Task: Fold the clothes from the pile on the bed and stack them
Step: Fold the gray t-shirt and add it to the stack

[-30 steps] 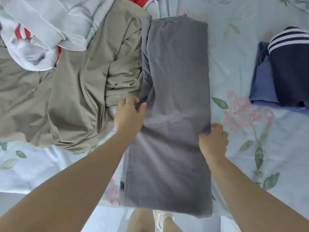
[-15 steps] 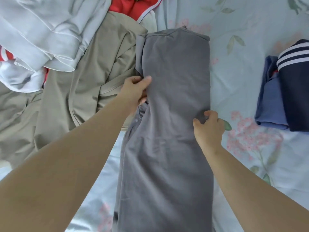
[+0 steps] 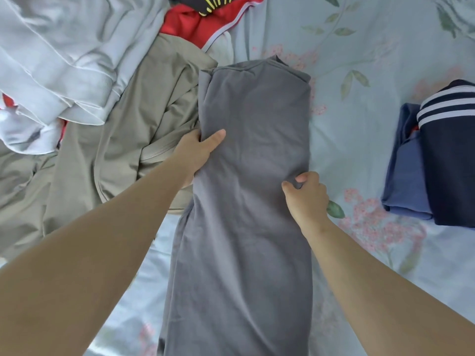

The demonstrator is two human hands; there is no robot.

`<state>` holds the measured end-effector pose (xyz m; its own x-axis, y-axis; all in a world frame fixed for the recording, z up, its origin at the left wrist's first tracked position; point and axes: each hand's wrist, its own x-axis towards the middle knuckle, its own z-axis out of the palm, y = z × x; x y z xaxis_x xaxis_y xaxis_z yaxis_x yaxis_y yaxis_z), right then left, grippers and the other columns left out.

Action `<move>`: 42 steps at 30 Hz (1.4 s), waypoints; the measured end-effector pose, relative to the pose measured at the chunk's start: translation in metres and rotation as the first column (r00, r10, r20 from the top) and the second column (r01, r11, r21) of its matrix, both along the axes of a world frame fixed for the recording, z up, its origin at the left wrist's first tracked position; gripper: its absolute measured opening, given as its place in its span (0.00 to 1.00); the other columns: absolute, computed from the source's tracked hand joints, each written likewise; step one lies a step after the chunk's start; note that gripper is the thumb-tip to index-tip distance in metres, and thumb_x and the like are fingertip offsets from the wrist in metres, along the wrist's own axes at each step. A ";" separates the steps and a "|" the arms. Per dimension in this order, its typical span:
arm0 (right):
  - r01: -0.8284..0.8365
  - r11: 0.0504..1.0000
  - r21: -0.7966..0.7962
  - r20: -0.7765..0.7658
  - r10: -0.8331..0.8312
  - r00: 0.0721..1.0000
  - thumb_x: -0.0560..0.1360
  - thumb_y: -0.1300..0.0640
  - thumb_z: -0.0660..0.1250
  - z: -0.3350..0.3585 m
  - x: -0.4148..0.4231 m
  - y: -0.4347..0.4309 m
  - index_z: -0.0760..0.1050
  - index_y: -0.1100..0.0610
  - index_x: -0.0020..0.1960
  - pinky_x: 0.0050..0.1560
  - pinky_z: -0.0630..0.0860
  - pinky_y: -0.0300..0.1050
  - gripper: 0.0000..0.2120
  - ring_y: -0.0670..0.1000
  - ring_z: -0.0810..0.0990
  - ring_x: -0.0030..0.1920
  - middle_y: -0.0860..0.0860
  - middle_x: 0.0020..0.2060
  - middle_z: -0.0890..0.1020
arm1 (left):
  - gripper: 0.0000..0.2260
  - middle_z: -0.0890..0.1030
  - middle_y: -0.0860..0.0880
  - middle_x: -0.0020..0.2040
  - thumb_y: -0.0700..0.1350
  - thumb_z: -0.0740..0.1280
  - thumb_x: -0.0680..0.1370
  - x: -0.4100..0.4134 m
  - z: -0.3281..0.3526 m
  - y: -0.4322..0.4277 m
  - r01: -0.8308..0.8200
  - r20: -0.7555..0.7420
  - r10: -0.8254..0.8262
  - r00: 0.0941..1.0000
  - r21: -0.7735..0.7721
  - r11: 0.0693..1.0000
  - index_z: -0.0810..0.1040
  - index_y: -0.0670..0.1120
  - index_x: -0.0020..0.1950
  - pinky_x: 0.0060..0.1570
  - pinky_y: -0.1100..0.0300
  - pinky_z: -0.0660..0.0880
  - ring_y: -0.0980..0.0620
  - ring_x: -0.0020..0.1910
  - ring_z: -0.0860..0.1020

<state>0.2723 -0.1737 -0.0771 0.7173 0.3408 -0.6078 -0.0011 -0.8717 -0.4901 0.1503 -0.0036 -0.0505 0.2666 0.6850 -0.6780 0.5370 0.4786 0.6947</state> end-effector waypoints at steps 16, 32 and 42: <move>-0.010 0.939 0.343 0.046 -0.006 0.999 0.75 0.49 0.65 -0.012 0.103 0.123 0.60 0.47 0.73 0.65 0.70 0.53 0.28 0.56 0.73 0.61 0.55 0.63 0.72 | 0.15 0.78 0.50 0.52 0.48 0.68 0.76 0.041 -0.017 0.052 -0.025 -0.068 0.057 0.996 0.397 0.917 0.74 0.45 0.61 0.52 0.58 0.74 0.51 0.50 0.77; 0.242 0.776 0.582 0.070 -0.344 0.936 0.73 0.46 0.68 0.006 0.158 0.167 0.62 0.51 0.40 0.41 0.71 0.42 0.15 0.48 0.71 0.38 0.51 0.42 0.72 | 0.15 0.70 0.54 0.43 0.53 0.69 0.74 0.040 -0.019 0.058 0.032 -0.228 0.111 0.967 0.544 0.838 0.67 0.46 0.49 0.42 0.67 0.68 0.56 0.39 0.69; 0.188 0.902 0.389 -0.128 -0.149 0.981 0.74 0.57 0.69 -0.017 0.124 0.118 0.76 0.58 0.44 0.52 0.78 0.50 0.04 0.56 0.80 0.48 0.53 0.42 0.79 | 0.20 0.79 0.49 0.55 0.50 0.72 0.73 0.047 -0.013 0.063 -0.103 -0.059 0.123 0.991 0.264 0.959 0.74 0.44 0.61 0.56 0.55 0.76 0.49 0.56 0.78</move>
